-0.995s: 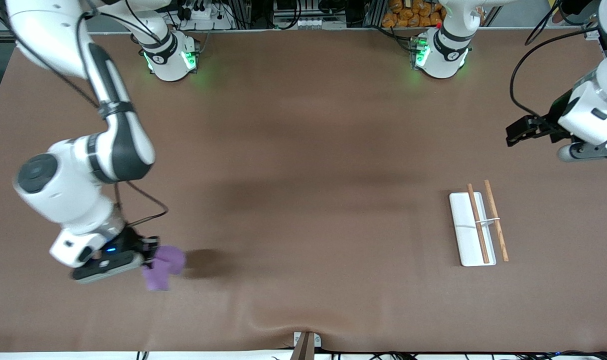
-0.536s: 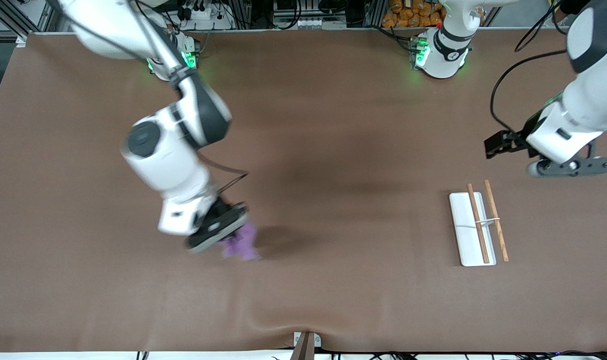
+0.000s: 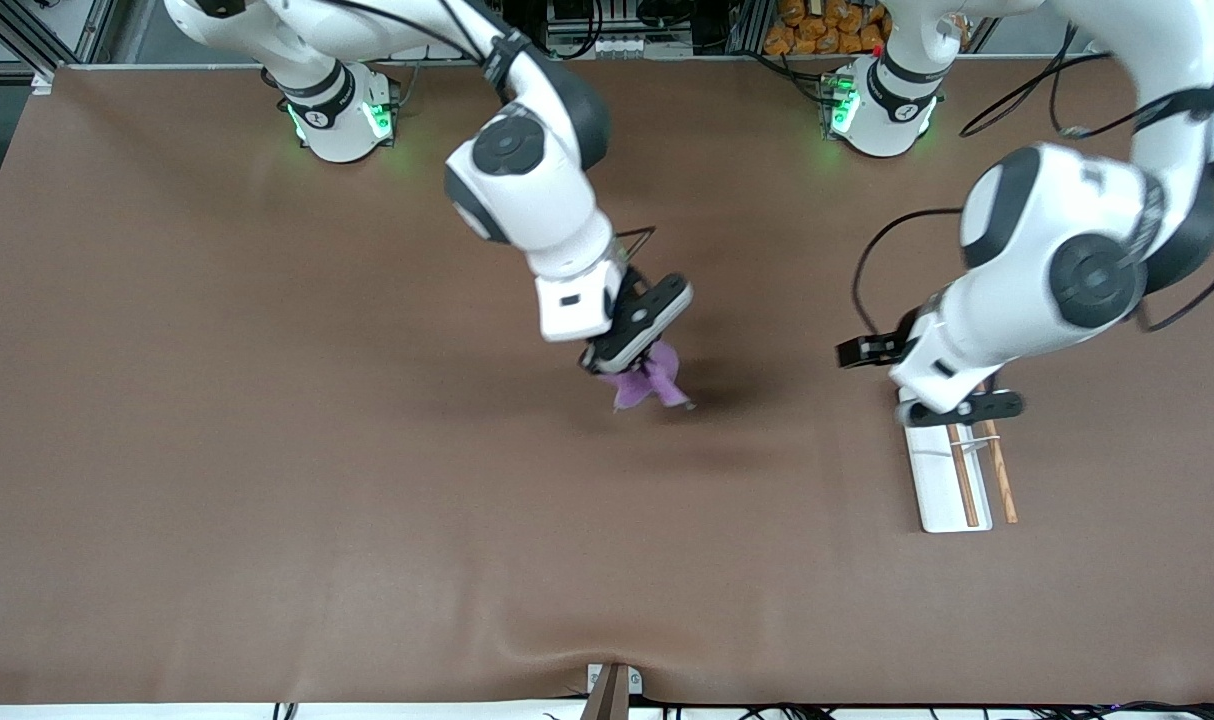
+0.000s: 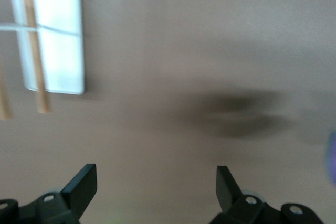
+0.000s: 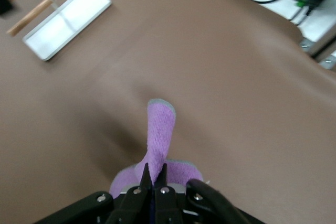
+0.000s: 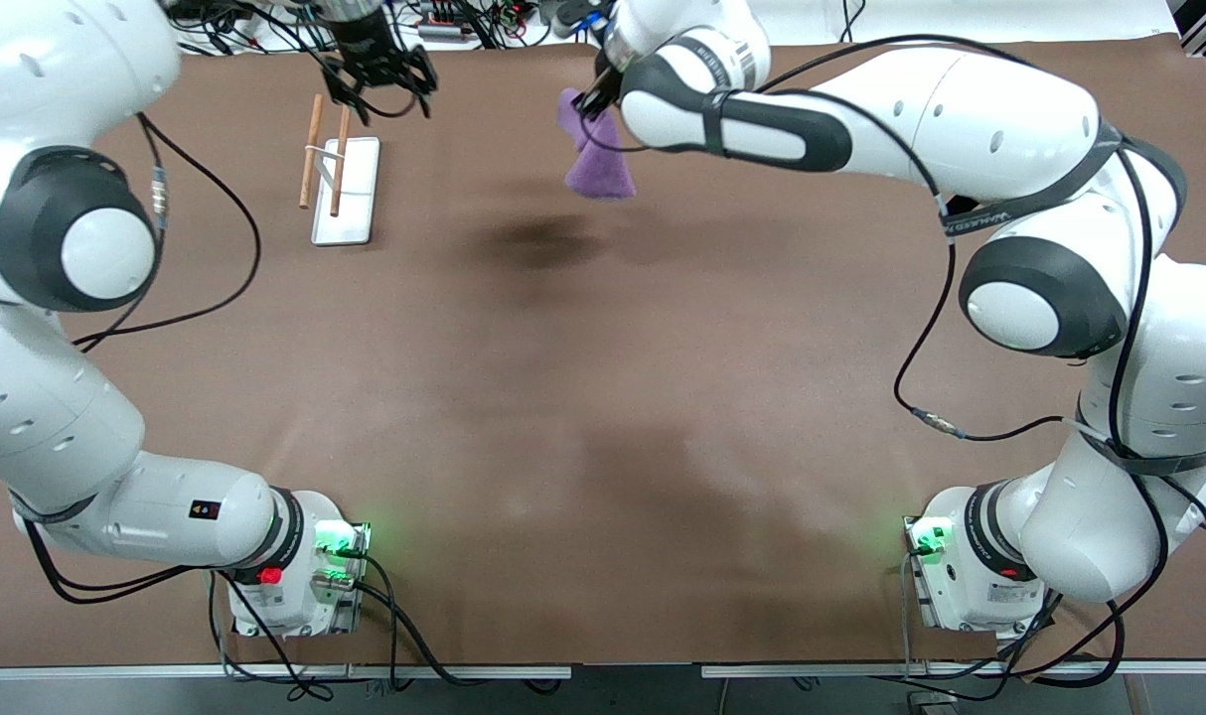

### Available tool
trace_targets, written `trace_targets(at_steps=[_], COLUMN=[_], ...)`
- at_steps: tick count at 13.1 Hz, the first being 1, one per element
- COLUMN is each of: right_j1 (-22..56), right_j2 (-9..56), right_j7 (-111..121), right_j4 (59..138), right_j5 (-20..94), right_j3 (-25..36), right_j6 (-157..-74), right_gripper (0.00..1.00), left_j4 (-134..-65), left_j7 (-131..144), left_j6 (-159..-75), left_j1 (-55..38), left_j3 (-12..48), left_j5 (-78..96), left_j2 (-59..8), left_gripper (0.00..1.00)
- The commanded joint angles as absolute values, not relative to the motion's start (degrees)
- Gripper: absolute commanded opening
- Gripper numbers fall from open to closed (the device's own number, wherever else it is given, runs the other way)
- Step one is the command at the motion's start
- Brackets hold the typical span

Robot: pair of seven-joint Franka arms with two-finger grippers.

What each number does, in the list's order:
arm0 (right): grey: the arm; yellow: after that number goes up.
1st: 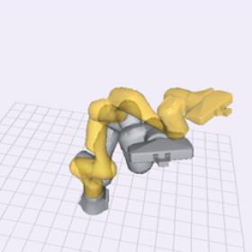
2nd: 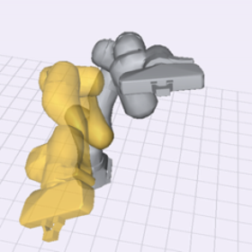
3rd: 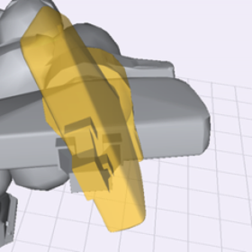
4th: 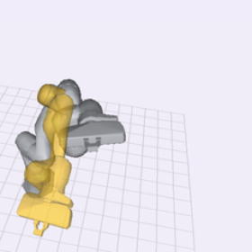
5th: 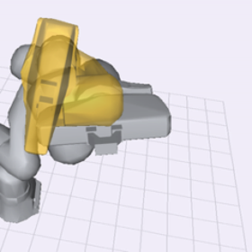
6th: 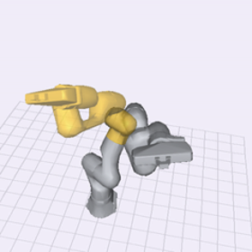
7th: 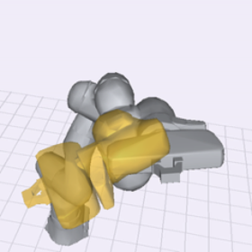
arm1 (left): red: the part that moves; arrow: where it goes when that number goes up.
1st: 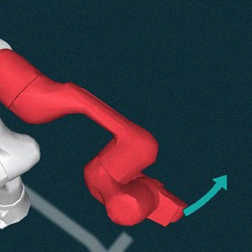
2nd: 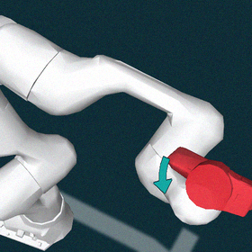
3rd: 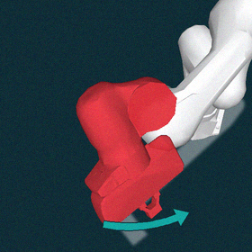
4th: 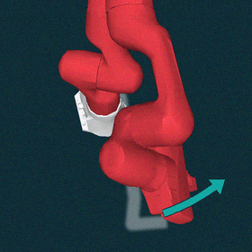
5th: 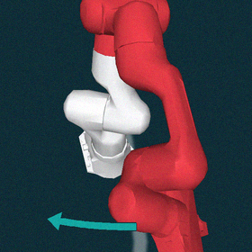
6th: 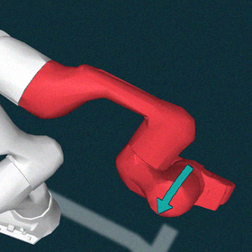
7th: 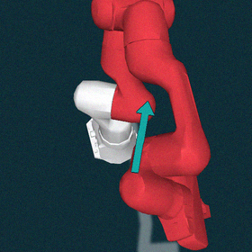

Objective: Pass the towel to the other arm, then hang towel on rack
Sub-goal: 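Lift the towel with the right gripper while the left gripper approaches, then close the left gripper on the towel held by the right gripper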

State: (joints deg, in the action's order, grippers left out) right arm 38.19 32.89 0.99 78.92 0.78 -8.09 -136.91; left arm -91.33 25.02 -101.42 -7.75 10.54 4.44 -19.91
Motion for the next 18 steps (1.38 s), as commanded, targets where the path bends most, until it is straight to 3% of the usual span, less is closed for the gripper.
trace_targets(at_steps=[1, 7, 18], right_j1=[41.3, 46.67, 46.58], right_j2=[33.84, 33.84, 34.1], right_j7=[0.26, 0.26, -0.09], right_j4=[77.96, 78.92, 78.84], right_j5=[-0.35, -2.2, -2.2], right_j3=[-7.65, -7.38, -7.21], right_j6=[-137.02, -136.41, -136.49], right_gripper=[0.0, 0.0, 0.0], left_j4=[-90.35, -89.91, -90.62], left_j7=[29.34, 41.47, 56.78], left_j6=[-102.74, -109.07, -100.21], left_j1=[-7.56, -7.73, -7.56], left_j3=[10.46, 10.37, 11.25], left_j5=[7.63, 21.44, 28.91], left_j2=[-21.35, -28.12, -27.33], left_gripper=[1.0, 1.0, 1.0])
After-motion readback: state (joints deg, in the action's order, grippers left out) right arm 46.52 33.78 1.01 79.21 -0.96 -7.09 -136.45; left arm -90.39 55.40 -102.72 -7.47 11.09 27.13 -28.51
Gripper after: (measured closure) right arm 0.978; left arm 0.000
